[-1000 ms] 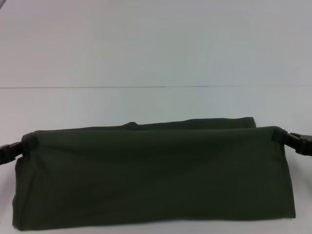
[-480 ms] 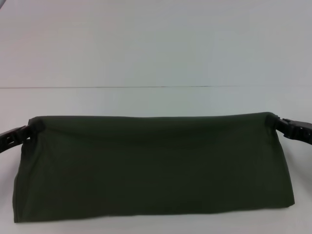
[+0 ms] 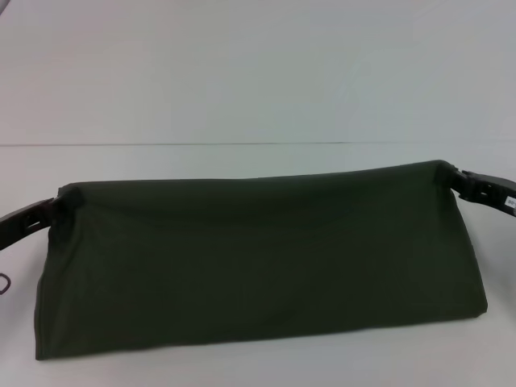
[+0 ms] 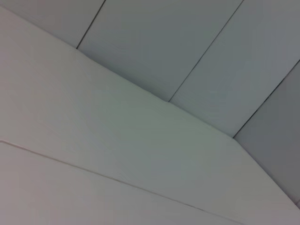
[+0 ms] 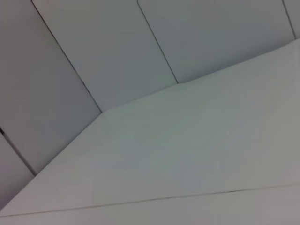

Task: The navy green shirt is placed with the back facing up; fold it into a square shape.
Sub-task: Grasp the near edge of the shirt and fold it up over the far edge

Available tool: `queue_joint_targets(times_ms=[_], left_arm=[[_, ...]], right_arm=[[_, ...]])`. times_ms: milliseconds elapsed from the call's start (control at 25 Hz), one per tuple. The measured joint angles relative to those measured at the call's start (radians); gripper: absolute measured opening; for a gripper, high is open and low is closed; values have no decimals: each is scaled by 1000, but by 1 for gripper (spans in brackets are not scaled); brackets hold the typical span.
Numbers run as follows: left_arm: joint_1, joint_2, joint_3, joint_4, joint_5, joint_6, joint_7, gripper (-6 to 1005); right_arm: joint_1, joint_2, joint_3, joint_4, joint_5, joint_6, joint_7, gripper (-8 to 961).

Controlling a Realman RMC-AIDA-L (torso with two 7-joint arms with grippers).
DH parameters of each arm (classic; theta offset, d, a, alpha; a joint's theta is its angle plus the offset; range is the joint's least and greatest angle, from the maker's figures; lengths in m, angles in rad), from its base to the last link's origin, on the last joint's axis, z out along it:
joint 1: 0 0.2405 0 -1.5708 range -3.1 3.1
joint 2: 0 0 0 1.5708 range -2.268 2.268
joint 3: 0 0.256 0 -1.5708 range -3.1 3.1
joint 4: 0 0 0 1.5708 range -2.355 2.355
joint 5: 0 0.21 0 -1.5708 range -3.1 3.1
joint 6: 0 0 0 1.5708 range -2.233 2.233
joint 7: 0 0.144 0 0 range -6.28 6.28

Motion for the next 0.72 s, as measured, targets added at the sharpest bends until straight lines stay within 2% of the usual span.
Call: queue_joint_targets(times_ms=[280, 720], left_arm=[[-13, -26, 1, -1, -9, -90, 2, 97], [-32, -52, 6, -17, -22, -194, 28, 127]], right_arm=[[31, 22, -41, 4, 0, 97, 0, 23], [59, 24, -53, 52, 12, 196, -25, 23]])
